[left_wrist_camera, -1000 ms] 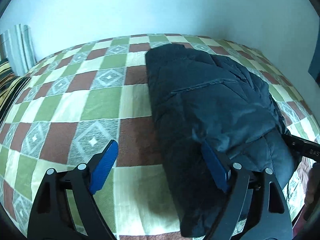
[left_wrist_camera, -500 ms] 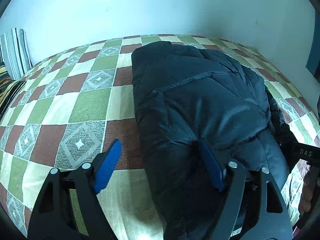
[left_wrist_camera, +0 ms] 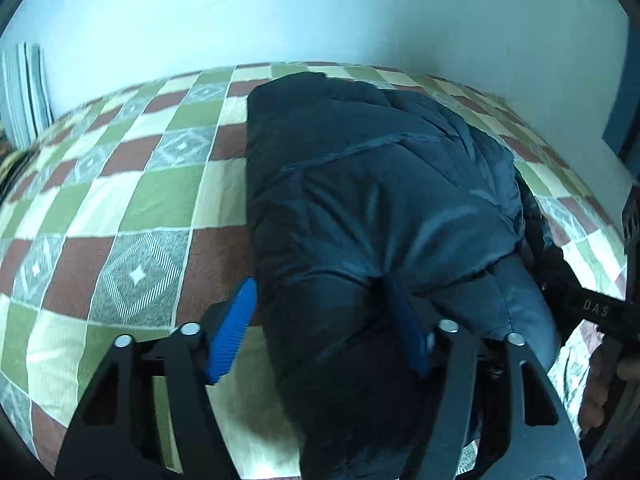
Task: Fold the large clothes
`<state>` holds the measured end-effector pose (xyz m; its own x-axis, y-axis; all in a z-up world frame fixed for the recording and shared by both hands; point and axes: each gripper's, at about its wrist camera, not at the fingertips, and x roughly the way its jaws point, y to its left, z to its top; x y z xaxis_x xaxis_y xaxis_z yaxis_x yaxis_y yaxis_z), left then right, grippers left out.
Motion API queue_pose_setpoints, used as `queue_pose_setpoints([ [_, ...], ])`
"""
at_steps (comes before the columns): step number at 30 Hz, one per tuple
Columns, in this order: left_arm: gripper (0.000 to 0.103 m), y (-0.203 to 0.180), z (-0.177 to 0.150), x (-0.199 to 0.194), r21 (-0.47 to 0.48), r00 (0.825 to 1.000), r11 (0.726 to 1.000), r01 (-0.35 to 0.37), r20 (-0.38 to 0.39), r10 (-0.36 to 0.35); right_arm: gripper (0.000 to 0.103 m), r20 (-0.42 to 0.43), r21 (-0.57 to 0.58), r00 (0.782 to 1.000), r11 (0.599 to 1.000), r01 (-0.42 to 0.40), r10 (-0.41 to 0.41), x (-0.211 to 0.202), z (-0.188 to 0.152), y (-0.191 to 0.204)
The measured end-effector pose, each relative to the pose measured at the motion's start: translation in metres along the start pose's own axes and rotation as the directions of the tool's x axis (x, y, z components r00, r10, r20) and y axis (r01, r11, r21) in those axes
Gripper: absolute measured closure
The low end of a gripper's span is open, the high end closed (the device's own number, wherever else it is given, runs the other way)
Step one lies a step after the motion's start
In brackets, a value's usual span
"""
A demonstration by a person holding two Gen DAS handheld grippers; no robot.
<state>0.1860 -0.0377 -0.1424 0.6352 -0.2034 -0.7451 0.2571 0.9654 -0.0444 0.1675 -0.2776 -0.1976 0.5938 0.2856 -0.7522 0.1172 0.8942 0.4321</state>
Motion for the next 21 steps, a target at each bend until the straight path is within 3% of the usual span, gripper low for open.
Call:
queue_pose_setpoints([
  [5,0.045,0.001,0.000,-0.001,0.018,1.000,1.000,0.001,0.006,-0.001,0.071,0.007,0.006,1.000,1.000,-0.018,0.018,0.001,0.001,0.002],
  [21,0.044,0.042,0.016,0.010,-0.049,0.999,0.998,-0.046,0.000,0.046,0.072,-0.016,-0.023,0.997,0.997,-0.074,0.074,0.033,0.027,0.039],
])
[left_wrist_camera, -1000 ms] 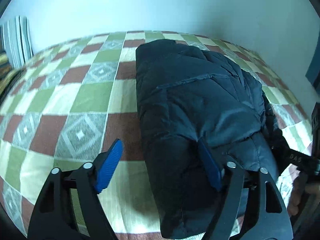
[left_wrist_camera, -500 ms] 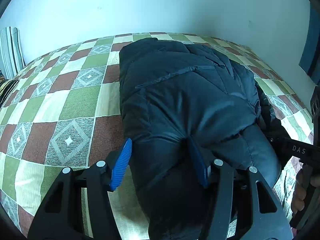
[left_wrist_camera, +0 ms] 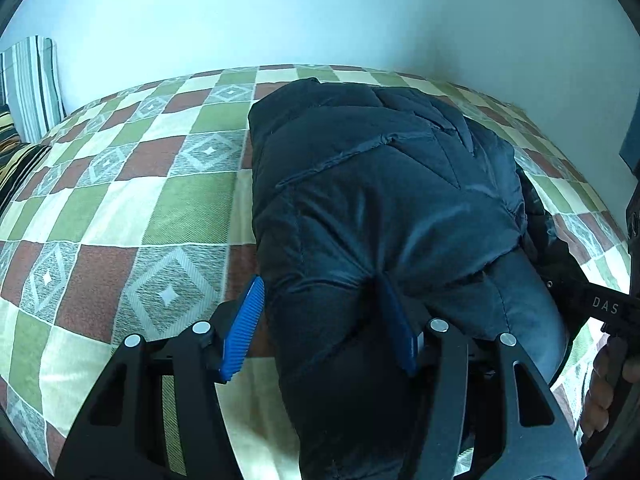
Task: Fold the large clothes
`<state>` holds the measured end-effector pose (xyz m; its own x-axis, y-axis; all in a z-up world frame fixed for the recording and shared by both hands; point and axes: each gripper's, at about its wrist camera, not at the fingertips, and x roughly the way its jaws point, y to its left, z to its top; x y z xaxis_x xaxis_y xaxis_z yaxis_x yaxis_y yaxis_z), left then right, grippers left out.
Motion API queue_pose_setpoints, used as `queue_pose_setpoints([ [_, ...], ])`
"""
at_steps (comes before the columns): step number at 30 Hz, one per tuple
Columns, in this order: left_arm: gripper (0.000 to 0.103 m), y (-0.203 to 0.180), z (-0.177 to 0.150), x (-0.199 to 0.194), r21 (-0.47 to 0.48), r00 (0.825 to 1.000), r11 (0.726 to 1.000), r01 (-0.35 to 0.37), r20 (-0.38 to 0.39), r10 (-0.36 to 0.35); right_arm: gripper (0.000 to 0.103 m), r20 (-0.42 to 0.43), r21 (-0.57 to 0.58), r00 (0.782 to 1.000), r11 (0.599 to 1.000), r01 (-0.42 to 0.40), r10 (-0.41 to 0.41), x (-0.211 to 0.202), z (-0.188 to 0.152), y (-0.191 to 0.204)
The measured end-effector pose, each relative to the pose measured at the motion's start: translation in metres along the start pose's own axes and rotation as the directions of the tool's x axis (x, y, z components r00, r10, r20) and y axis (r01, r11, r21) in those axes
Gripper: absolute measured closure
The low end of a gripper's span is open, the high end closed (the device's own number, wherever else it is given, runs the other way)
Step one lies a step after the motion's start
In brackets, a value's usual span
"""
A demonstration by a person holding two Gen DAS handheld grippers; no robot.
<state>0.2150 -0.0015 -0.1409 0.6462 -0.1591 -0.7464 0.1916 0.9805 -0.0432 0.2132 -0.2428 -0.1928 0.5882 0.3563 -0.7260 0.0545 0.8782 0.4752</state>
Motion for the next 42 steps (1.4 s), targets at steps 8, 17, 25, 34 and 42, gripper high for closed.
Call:
queue_pose_setpoints([
  [8,0.043,0.018,0.007,0.007,-0.022,1.000,1.000,-0.021,-0.002,0.021,0.072,-0.015,-0.005,1.000,1.000,-0.020,0.020,0.015,0.007,0.011],
  [17,0.042,0.025,0.010,0.009,-0.032,0.999,0.999,-0.033,-0.001,0.033,0.072,-0.024,-0.019,0.999,1.000,-0.023,0.022,0.024,0.011,0.016],
  [25,0.042,0.025,0.011,0.010,-0.037,0.999,0.998,-0.042,0.001,0.042,0.072,-0.035,-0.028,0.999,0.999,-0.036,0.035,0.030,0.017,0.014],
  [34,0.042,0.026,0.011,0.012,-0.040,0.999,0.998,-0.039,0.001,0.039,0.072,-0.030,-0.035,0.999,0.999,-0.025,0.024,0.031,0.016,0.016],
  [42,0.042,0.024,0.013,0.007,-0.033,0.999,0.998,-0.054,0.005,0.054,0.067,-0.016,-0.015,1.000,1.000,-0.027,0.027,0.024,0.016,0.013],
])
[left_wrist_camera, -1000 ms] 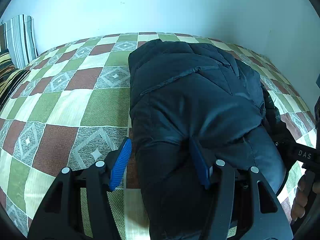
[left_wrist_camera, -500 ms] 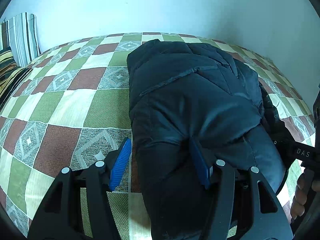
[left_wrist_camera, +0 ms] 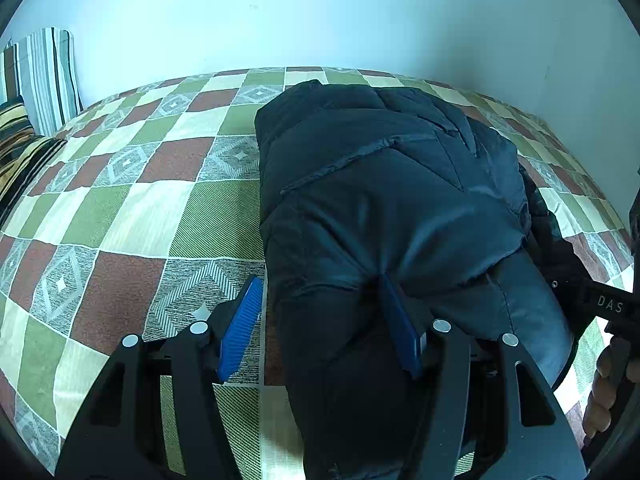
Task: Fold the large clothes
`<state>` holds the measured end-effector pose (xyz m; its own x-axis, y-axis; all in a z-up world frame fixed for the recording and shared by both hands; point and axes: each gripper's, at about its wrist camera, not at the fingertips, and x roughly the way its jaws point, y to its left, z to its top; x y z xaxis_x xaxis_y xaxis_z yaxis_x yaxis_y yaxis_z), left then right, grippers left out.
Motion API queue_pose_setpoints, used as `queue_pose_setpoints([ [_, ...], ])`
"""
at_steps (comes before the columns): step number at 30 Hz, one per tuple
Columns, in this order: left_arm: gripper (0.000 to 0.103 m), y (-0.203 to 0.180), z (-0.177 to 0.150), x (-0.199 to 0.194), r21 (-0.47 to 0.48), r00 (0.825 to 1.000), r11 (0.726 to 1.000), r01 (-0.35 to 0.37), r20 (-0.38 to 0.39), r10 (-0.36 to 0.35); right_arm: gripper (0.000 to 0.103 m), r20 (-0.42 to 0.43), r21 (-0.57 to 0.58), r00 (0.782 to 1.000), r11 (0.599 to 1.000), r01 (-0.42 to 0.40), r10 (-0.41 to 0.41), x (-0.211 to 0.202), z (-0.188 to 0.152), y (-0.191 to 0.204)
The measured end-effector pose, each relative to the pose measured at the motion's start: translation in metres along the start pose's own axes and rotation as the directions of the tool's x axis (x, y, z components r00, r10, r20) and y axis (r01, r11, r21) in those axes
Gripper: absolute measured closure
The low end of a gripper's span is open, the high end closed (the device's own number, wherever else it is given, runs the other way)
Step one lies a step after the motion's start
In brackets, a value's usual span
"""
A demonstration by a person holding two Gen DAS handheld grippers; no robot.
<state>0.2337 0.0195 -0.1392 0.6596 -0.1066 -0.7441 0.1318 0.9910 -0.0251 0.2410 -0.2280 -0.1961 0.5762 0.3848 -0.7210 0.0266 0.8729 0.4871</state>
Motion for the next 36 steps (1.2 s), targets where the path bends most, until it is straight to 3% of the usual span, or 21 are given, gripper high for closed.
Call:
queue_pose_setpoints([
  [10,0.029,0.006,0.000,-0.003,-0.024,1.000,1.000,-0.012,-0.006,0.012,0.047,0.029,0.063,0.999,0.998,0.024,-0.026,-0.015,-0.006,-0.010],
  [22,0.023,0.002,-0.004,-0.017,-0.009,0.998,0.998,-0.056,0.022,0.056,0.037,0.080,0.084,0.993,0.993,0.081,-0.087,-0.051,-0.014,-0.013],
  [36,0.013,-0.013,-0.019,-0.070,0.016,0.996,0.998,-0.065,0.064,0.064,0.036,0.185,-0.001,0.944,0.961,0.278,-0.273,-0.104,-0.033,0.018],
])
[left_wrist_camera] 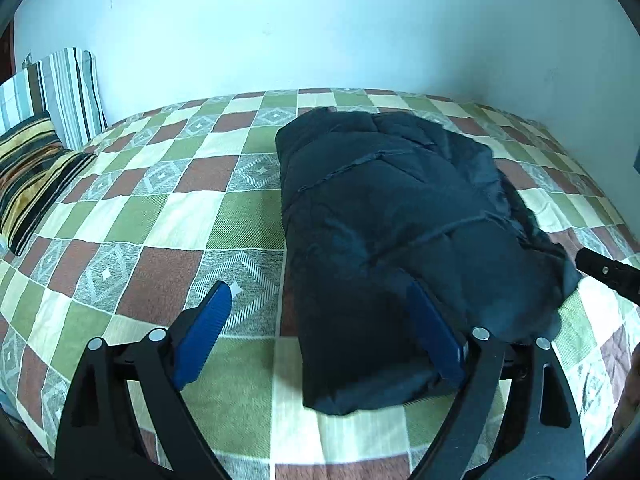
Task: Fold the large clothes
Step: 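Open the right gripper and pull both grippers back from the bundle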
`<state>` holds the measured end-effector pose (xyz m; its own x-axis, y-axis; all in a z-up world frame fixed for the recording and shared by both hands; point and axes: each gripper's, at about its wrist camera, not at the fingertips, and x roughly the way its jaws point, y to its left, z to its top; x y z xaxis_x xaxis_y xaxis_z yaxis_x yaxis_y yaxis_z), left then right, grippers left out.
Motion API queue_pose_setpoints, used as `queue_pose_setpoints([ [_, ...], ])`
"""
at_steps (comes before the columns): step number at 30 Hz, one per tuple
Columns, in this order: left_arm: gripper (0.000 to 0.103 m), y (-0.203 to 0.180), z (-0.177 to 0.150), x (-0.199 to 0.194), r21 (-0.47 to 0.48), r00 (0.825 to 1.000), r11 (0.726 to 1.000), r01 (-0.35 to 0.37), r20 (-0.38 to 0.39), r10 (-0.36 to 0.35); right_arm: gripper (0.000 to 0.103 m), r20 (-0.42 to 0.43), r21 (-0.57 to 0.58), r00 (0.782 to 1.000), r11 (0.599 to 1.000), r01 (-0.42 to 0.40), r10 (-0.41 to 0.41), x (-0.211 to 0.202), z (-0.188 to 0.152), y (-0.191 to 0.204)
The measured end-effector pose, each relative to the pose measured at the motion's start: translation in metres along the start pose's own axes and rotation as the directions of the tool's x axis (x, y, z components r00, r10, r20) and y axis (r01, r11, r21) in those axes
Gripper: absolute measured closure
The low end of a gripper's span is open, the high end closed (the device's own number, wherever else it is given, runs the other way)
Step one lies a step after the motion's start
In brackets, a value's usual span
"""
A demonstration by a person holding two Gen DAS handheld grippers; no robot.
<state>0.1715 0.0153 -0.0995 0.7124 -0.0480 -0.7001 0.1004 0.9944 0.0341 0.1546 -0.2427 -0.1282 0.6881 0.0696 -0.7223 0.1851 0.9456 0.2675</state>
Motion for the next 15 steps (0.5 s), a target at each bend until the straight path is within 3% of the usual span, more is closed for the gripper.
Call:
queue_pose_setpoints([
  [4,0.012,-0.009,-0.004,-0.025,0.022,0.999,1.000,0.000,0.042,-0.001,0.029,0.034,-0.065,0.999,0.998,0.024,-0.022,-0.017,-0.007,0.015],
  [15,0.011,-0.012,-0.007,-0.081,-0.005,0.991,1.000,-0.029,0.132,0.029,0.028,0.116,-0.148,0.993,0.988,0.040,-0.023,-0.059,-0.020,0.042],
])
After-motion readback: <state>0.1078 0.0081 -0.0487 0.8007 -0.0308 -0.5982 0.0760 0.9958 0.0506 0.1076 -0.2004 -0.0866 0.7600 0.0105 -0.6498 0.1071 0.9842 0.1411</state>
